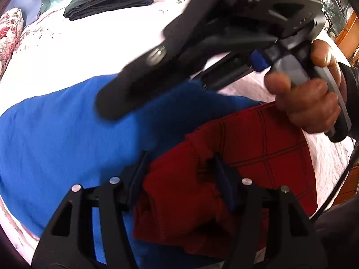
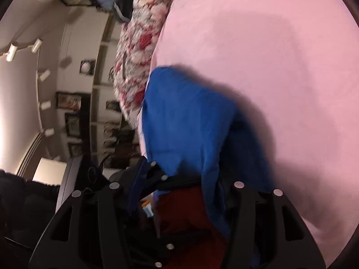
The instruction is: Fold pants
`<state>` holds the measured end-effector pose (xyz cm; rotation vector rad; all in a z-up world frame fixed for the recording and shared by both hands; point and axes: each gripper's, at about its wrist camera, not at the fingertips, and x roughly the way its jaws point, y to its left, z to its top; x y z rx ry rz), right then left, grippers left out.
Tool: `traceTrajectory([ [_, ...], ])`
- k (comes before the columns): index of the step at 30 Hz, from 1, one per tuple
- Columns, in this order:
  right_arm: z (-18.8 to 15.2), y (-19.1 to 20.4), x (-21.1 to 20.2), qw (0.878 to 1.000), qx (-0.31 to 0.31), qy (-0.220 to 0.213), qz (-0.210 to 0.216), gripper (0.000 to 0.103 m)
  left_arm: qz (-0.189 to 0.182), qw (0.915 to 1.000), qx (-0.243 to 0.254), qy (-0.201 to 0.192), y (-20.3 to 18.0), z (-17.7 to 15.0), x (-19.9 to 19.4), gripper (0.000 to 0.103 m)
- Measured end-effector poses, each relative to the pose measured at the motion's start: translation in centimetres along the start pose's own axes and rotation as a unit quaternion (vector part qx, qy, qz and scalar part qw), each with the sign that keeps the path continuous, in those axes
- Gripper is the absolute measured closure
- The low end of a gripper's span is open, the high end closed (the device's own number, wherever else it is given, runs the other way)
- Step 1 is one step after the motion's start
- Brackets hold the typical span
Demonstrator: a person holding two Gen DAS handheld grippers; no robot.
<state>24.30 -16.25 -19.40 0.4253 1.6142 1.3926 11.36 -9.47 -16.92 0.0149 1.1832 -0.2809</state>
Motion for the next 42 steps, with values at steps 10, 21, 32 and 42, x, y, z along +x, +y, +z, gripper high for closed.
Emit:
traceTrajectory([
  [10, 3.6, -1.1, -7.3, 0.953, 0.022, -0.287, -0.099, 0.045, 0.005, 1.0000, 0.000, 0.006, -0.3, 0.3, 0.1, 0.042],
  [21, -1.6, 2.6, -6.4, 0.984, 0.014, -0.174, 0.022, 0.045, 0.003, 0.9998, 0.015, 0.011, 0.4, 1.9, -1.8, 0.039],
  [32, -4.5, 11.4, -1.4, 0.957, -0.034, -0.251, -0.143, 0.045, 0.158, 0.9747, -0.149, -0.052, 22.8, -2.5, -12.3, 0.033],
  [42, -1.0, 20.2, 18.3, 0.892, -0.182, -0.177, -0.375, 0.045, 0.058, 0.9755, -0.201, -0.066, 31.0, -4.2, -12.1, 0.033],
])
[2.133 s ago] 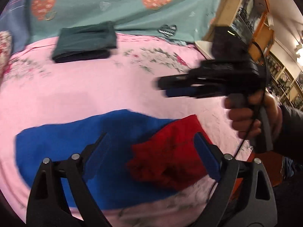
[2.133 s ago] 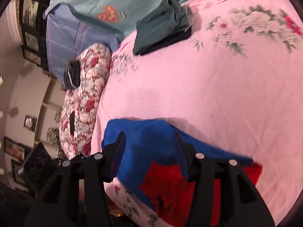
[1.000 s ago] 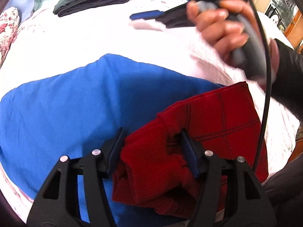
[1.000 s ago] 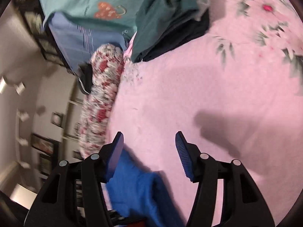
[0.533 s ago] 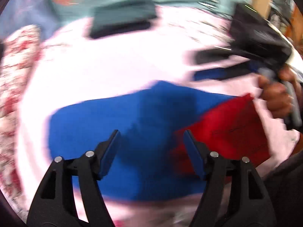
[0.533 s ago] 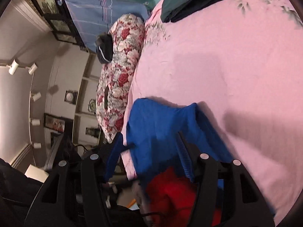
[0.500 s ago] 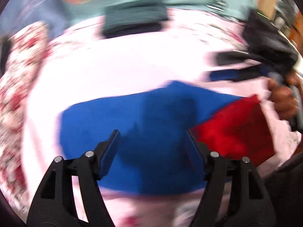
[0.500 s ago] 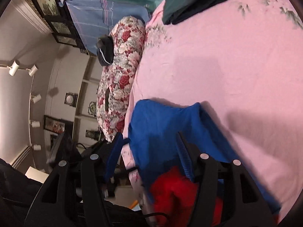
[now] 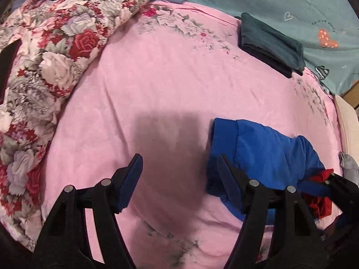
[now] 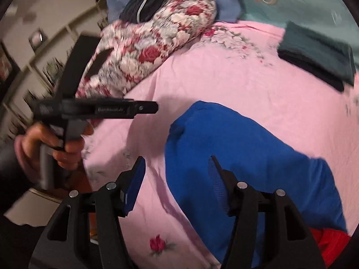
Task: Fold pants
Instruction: 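Grasp the blue bundle edge with the right gripper while the left gripper grasps it too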
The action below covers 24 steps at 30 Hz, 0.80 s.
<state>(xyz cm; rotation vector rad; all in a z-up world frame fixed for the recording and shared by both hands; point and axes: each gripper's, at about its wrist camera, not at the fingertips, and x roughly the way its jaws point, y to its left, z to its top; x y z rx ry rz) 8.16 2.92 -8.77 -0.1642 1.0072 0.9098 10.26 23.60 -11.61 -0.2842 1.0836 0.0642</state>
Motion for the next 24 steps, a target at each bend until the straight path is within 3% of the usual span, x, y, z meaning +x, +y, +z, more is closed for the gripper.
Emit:
traceTrajectory([
  [4, 0.4, 3.4, 4.0, 0.995, -0.055, 0.008, -0.081, 0.045, -0.025, 0.9996, 0.007, -0.004, 1.2, 0.5, 0.4, 0.033],
  [9, -0.6, 4.6, 10.5, 0.977, -0.097, 0.061, -0.179, 0.045, -0.068, 0.9975, 0.001, 0.016, 2.9, 2.3, 1.1, 0.033],
  [11, -1.3, 4.9, 11.7, 0.966, -0.124, 0.061, -0.218, 0.054, -0.086, 0.9960, 0.006, 0.025, 2.9, 3.6, 1.6, 0.033],
  [13, -1.4, 4.6, 11.5, 0.966, -0.111, 0.061, -0.225, 0.077, -0.109, 0.9934, 0.015, 0.033, 2.4, 4.6, 2.2, 0.033],
  [16, -1.2, 4.0, 9.7, 0.969, -0.081, 0.045, -0.228, 0.081, -0.149, 0.9867, 0.031, 0.057, 1.0, 5.9, 3.7, 0.033],
  [19, -0.5, 4.0, 6.8, 0.972, -0.047, 0.001, -0.230, 0.081, -0.180, 0.9789, 0.035, 0.090, -0.3, 6.3, 5.0, 0.033],
  [22, -0.3, 3.2, 4.1, 0.971, -0.012, -0.029, -0.236, 0.081, -0.234, 0.9618, 0.012, 0.141, -1.1, 6.0, 6.3, 0.022],
  [24, -0.4, 2.9, 3.2, 0.970, -0.004, -0.037, -0.242, 0.081, -0.268, 0.9492, 0.001, 0.165, -1.9, 5.8, 6.8, 0.021],
])
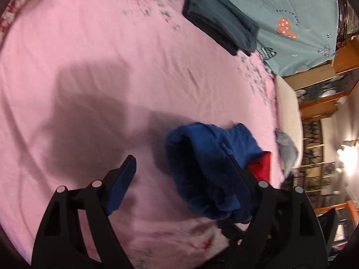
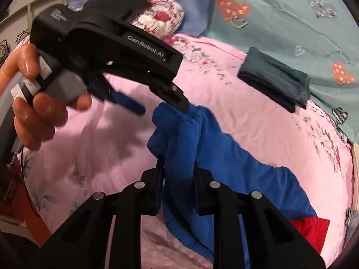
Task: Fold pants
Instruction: 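Grasp the blue bundle edge with the right gripper while the left gripper grasps it too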
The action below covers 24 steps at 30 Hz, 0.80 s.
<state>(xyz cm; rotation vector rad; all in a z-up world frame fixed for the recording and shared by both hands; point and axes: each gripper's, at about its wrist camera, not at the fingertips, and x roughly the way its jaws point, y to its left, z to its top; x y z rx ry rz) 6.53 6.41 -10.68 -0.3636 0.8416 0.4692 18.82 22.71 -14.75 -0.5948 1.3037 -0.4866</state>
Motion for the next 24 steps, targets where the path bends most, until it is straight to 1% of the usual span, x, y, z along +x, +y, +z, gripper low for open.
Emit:
traceTrajectory([
  [2, -0.4, -0.5, -0.3, 1.000, 0.006, -0.004, 0.005, 0.081, -0.030, 0.9992, -0.007, 0.024, -0.5, 0.2, 1.2, 0.021],
  [5, -0.4, -0.5, -0.5, 1.000, 0.003, -0.009, -0.001, 0.081, -0.016, 0.9983, -0.028, 0.049, -0.5, 0.0, 2.7, 0.021],
  [8, -0.9, -0.4, -1.0, 1.000, -0.001, -0.012, -0.001, 0.081, -0.040, 0.9964, -0.050, 0.055, -0.7, -0.7, 3.1, 0.024],
  [9, -0.9, -0.6, -1.1, 1.000, -0.002, -0.015, -0.001, 0.081, -0.044, 0.9963, -0.050, 0.054, -1.1, -0.9, 3.2, 0.027],
  [10, -1.0, -0.7, -1.4, 1.000, -0.003, -0.019, -0.002, 0.081, -0.044, 0.9968, -0.043, 0.051, -1.8, -1.1, 3.4, 0.035],
  [11, -1.1, -0.9, -1.6, 1.000, -0.002, -0.022, 0.000, 0.081, -0.046, 0.9971, -0.035, 0.049, -2.5, -1.2, 3.5, 0.039],
  [12, -1.3, -1.1, -1.8, 1.000, 0.000, -0.023, 0.001, 0.081, -0.047, 0.9974, -0.031, 0.044, -3.1, -1.3, 3.4, 0.048],
  [13, -1.6, -1.0, -2.1, 1.000, 0.003, -0.024, 0.002, 0.081, -0.046, 0.9978, -0.028, 0.038, -3.8, -1.3, 3.3, 0.054],
  [16, -1.8, -2.0, -2.8, 0.999, 0.016, -0.032, 0.008, 0.081, -0.035, 0.9990, -0.010, 0.026, -5.5, -1.5, 2.8, 0.062],
  [20, -2.0, -3.5, -4.4, 0.998, 0.037, -0.054, 0.009, 0.081, -0.037, 0.9991, 0.018, 0.010, -8.5, -1.5, 1.7, 0.065],
  [24, -2.7, -6.5, -7.0, 0.993, 0.085, -0.086, 0.004, 0.081, -0.051, 0.9969, 0.060, 0.005, -13.1, -1.6, 1.5, 0.065],
])
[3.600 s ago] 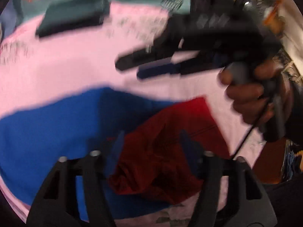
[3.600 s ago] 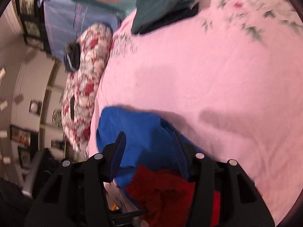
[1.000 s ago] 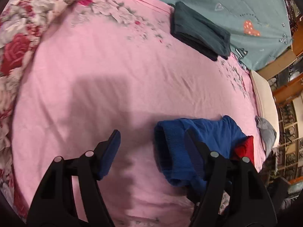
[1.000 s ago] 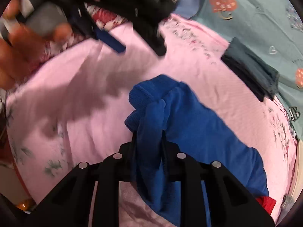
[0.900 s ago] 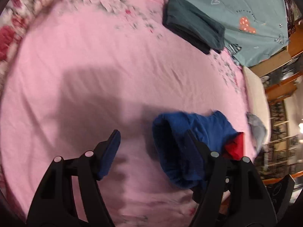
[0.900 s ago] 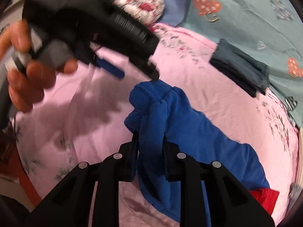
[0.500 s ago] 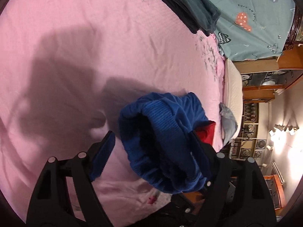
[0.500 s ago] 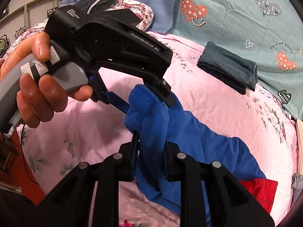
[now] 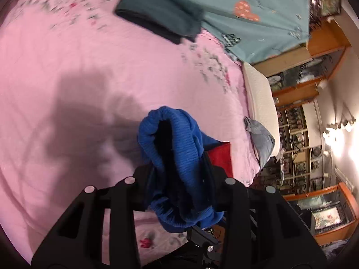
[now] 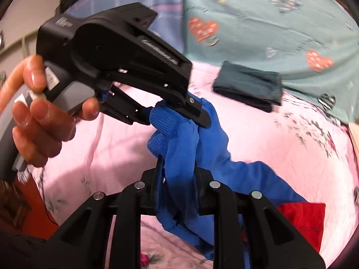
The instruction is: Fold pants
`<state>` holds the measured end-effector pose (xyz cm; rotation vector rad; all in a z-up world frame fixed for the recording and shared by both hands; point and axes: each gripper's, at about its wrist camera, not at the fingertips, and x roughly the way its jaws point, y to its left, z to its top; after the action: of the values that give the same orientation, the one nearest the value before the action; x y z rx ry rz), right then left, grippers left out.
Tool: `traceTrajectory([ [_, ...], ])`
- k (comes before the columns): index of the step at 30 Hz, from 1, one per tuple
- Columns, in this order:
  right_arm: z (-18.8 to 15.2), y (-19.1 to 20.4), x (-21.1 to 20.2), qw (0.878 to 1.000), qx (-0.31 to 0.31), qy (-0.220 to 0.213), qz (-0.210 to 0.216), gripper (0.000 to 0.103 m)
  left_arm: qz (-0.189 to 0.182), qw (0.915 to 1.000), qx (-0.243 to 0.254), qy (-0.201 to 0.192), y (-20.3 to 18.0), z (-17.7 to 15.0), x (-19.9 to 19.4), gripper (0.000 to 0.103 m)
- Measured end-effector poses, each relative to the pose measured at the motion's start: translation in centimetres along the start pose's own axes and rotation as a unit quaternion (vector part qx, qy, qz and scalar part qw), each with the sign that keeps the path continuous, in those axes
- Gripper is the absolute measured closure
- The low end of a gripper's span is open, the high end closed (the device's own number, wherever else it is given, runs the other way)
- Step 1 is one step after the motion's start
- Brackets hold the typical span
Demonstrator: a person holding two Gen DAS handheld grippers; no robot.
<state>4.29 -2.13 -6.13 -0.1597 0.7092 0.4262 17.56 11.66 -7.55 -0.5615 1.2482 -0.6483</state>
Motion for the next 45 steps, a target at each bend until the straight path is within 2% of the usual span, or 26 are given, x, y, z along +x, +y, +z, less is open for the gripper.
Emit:
traceTrajectory([
  [5, -1.4, -6.1, -3.7, 0.995, 0.095, -0.010, -0.036, 0.081, -0.034, 0.9972, 0.057, 0.035, -6.9, 0.7, 4.6, 0.065],
  [8, -3.2, -10.0, -5.8, 0.986, 0.151, -0.007, -0.072, 0.081, -0.054, 0.9924, 0.088, 0.068, -10.8, 0.7, 8.9, 0.065],
  [10, -4.7, -12.3, -6.6, 0.978, 0.184, 0.000, -0.094, 0.081, -0.055, 0.9885, 0.108, 0.090, -13.0, 0.4, 12.2, 0.065],
  [15, -8.7, -17.8, -7.1, 0.956, 0.262, 0.024, -0.129, 0.081, -0.029, 0.9815, 0.134, 0.133, -16.3, -0.9, 19.8, 0.067],
  [20, -12.4, -21.2, -5.2, 0.946, 0.291, 0.058, -0.131, 0.081, 0.019, 0.9742, 0.167, 0.150, -17.5, -2.2, 23.6, 0.067],
  [21, -13.1, -21.6, -4.8, 0.944, 0.298, 0.065, -0.129, 0.081, 0.024, 0.9737, 0.168, 0.152, -17.5, -2.3, 23.6, 0.064],
  [22, -14.1, -22.1, -4.6, 0.940, 0.309, 0.072, -0.124, 0.081, 0.027, 0.9734, 0.172, 0.149, -17.5, -2.3, 23.4, 0.056],
  [25, -15.7, -23.5, -4.2, 0.931, 0.345, 0.080, -0.091, 0.079, 0.053, 0.9736, 0.192, 0.111, -17.5, -2.0, 20.7, 0.040],
  [26, -15.8, -24.0, -4.3, 0.929, 0.352, 0.080, -0.076, 0.077, 0.064, 0.9728, 0.199, 0.100, -17.4, -2.2, 19.9, 0.039],
  [28, -15.9, -25.0, -5.0, 0.925, 0.368, 0.083, -0.051, 0.060, 0.091, 0.9692, 0.210, 0.089, -16.5, -2.7, 18.7, 0.038],
  [29, -15.7, -25.3, -5.9, 0.923, 0.372, 0.081, -0.053, 0.058, 0.102, 0.9677, 0.211, 0.092, -15.7, -3.1, 18.4, 0.038],
  [31, -15.0, -25.7, -7.7, 0.925, 0.367, 0.072, -0.070, 0.057, 0.123, 0.9660, 0.205, 0.098, -14.3, -4.0, 18.0, 0.039],
  [32, -14.2, -25.5, -9.6, 0.929, 0.354, 0.055, -0.098, 0.057, 0.129, 0.9662, 0.199, 0.100, -13.4, -4.6, 17.7, 0.039],
  [33, -13.6, -25.5, -10.6, 0.932, 0.344, 0.043, -0.109, 0.057, 0.129, 0.9673, 0.193, 0.101, -12.9, -5.1, 17.6, 0.040],
  [35, -11.5, -25.1, -12.5, 0.943, 0.314, 0.017, -0.111, 0.057, 0.119, 0.9722, 0.175, 0.102, -11.9, -5.8, 17.0, 0.040],
  [36, -10.8, -24.9, -12.5, 0.948, 0.300, 0.017, -0.107, 0.057, 0.114, 0.9737, 0.169, 0.103, -11.6, -6.1, 17.0, 0.040],
  [39, -9.5, -25.0, -10.1, 0.956, 0.276, 0.041, -0.091, 0.056, 0.106, 0.9761, 0.163, 0.097, -11.1, -6.6, 17.0, 0.039],
  [40, -9.9, -24.6, -8.8, 0.958, 0.266, 0.060, -0.090, 0.056, 0.105, 0.9762, 0.162, 0.099, -11.0, -6.8, 17.0, 0.038],
  [41, -10.3, -24.4, -6.6, 0.959, 0.247, 0.100, -0.095, 0.056, 0.105, 0.9763, 0.161, 0.100, -10.8, -6.9, 17.1, 0.038],
  [43, -11.4, -24.7, -3.7, 0.955, 0.223, 0.161, -0.113, 0.068, 0.109, 0.9766, 0.158, 0.098, -10.7, -6.9, 16.9, 0.038],
  [45, -12.5, -25.7, -3.5, 0.947, 0.248, 0.169, -0.115, 0.072, 0.109, 0.9787, 0.154, 0.080, -10.3, -7.0, 15.6, 0.038],
])
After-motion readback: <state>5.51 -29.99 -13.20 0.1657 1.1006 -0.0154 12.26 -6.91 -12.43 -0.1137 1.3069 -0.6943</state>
